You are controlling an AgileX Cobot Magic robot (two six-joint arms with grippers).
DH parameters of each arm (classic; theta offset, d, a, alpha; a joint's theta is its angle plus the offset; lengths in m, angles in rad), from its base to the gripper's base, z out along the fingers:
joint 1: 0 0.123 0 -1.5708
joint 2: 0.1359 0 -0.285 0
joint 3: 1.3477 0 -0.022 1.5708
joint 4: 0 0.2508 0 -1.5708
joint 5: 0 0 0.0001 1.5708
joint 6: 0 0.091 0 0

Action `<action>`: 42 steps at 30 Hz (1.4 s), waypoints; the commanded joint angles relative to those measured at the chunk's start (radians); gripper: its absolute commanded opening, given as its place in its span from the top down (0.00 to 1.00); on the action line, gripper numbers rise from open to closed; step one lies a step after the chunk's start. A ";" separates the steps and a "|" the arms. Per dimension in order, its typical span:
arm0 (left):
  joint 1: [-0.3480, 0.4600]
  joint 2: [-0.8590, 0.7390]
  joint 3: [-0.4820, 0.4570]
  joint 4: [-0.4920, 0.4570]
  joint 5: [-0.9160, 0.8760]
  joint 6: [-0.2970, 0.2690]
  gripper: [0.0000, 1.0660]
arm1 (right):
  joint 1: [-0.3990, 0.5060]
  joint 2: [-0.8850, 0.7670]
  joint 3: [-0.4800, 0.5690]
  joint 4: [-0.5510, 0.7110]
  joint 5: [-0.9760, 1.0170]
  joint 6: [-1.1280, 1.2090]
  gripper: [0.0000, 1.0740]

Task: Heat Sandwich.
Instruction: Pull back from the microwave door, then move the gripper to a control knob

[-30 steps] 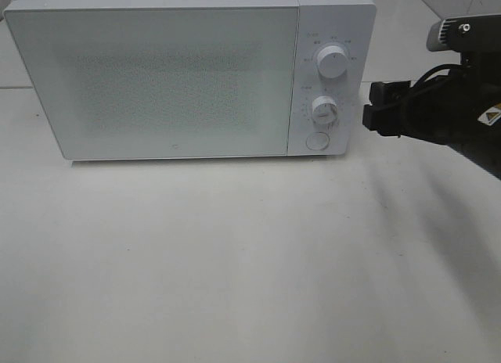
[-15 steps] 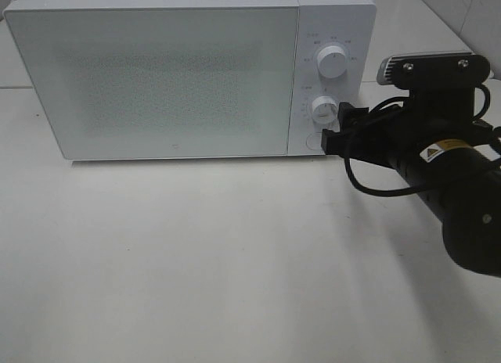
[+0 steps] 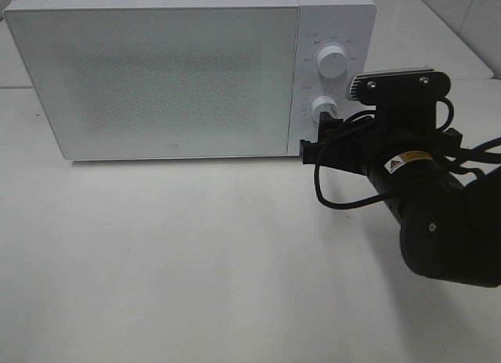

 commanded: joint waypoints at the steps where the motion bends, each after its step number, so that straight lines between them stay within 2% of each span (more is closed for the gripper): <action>1: -0.005 -0.027 0.001 0.002 -0.005 0.000 0.09 | 0.003 0.030 -0.034 -0.007 -0.019 0.001 0.30; 20: -0.005 -0.027 0.001 0.002 -0.005 0.000 0.09 | -0.086 0.203 -0.244 -0.073 0.040 0.006 0.30; 42: -0.005 -0.027 0.001 0.002 -0.005 0.000 0.09 | -0.093 0.244 -0.262 -0.083 0.042 0.054 0.30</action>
